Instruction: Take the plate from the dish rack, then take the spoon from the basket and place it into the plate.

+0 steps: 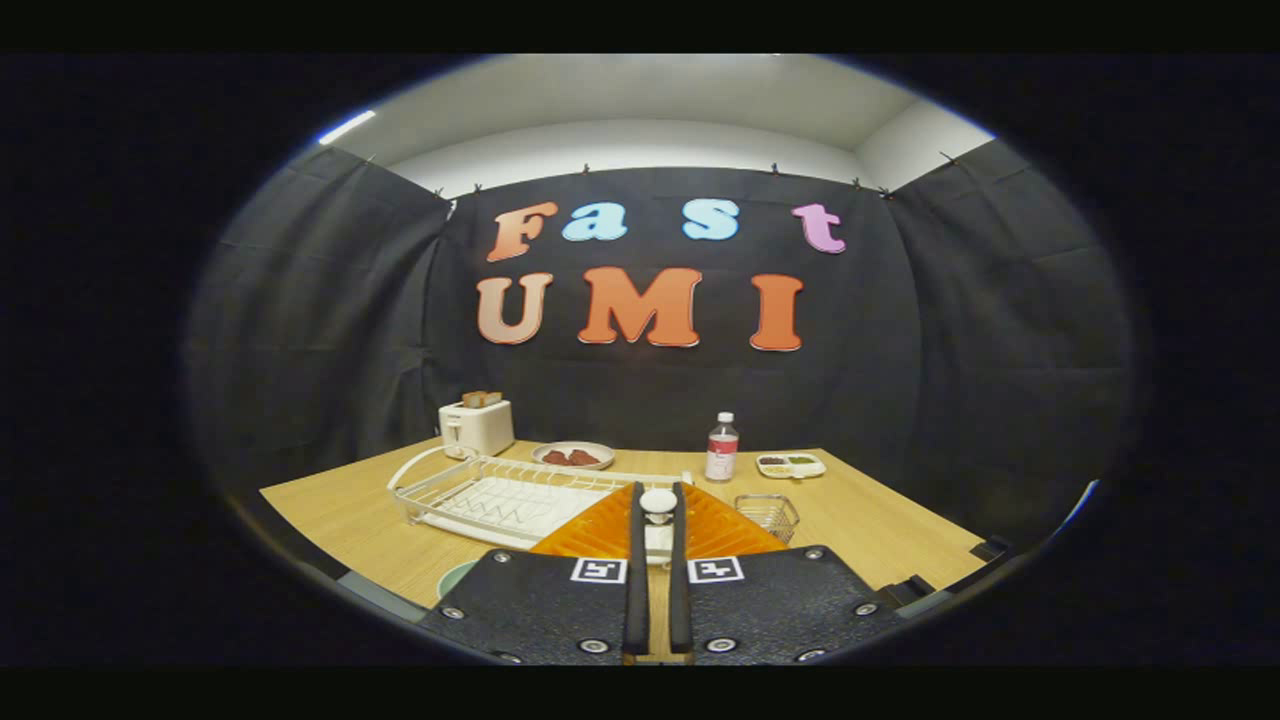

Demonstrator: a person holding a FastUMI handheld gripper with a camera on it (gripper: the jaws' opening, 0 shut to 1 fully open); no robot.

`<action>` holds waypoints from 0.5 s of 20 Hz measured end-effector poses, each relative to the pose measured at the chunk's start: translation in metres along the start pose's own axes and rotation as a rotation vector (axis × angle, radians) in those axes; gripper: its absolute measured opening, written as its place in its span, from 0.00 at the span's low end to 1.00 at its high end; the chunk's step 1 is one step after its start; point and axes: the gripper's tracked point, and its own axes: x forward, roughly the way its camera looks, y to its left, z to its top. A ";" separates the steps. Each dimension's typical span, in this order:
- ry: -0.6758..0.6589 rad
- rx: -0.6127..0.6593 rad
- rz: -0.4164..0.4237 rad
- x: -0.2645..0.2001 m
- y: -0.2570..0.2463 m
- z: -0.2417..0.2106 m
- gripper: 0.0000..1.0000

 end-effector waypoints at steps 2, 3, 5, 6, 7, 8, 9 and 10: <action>0.015 -0.001 0.040 -0.005 0.018 -0.010 0.08; 0.025 -0.001 0.063 -0.006 0.028 -0.016 0.08; 0.054 0.008 0.097 -0.006 0.041 -0.032 0.08; 0.069 0.018 0.115 -0.006 0.046 -0.041 0.08; 0.081 0.030 0.130 -0.006 0.052 -0.049 0.08; 0.089 0.037 0.147 -0.006 0.057 -0.056 0.08; 0.099 0.041 0.163 -0.005 0.062 -0.064 0.08; 0.112 0.047 0.179 -0.003 0.068 -0.072 0.08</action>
